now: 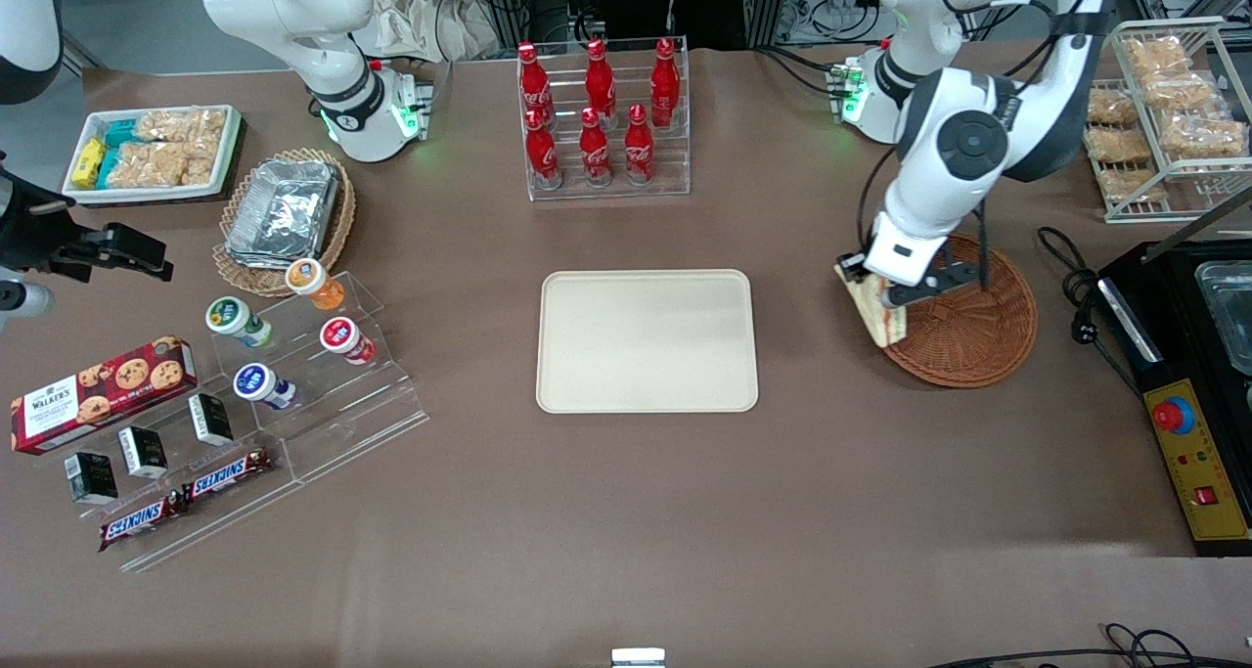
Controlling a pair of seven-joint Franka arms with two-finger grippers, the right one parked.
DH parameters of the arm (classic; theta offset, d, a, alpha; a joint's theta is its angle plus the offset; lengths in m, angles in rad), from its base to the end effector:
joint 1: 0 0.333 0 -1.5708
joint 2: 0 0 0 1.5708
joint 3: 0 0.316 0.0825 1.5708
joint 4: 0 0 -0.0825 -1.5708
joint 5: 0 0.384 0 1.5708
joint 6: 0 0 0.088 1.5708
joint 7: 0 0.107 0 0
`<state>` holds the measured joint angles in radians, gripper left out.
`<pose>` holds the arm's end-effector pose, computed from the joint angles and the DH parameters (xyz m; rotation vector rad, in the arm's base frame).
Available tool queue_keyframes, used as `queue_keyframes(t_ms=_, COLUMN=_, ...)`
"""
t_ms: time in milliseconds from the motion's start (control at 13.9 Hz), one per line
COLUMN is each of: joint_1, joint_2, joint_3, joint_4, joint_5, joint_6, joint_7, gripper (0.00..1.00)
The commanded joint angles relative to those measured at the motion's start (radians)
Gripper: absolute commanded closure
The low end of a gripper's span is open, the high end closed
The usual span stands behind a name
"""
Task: Place sandwich from basket to tray
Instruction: 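Carry the sandwich with the left gripper over the cream tray and lower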
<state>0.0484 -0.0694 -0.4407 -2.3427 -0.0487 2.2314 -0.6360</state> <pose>0.4525 -0.1890 0.3550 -3.0945 -0.4300 0.0716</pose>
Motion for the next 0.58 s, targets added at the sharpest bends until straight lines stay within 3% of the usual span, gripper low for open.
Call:
queue_keyframes(t_ms=0, joint_1=0.005, joint_2=0.107, joint_3=-0.071, joint_4=0.132, joint_5=-0.011, joint_6=-0.029, joint_7=-0.01, gripper=0.68)
queue_keyframes(t_ms=216, joint_1=-0.007, joint_2=0.238, joint_3=-0.156, joint_4=0.25, joint_5=0.016, joint_6=-0.029, joint_7=-0.099, gripper=0.68)
queue_keyframes(t_ms=504, joint_1=-0.071, joint_2=0.324, joint_3=-0.156, joint_4=0.304, joint_5=0.122, joint_6=-0.026, joint_7=-0.135, gripper=0.68)
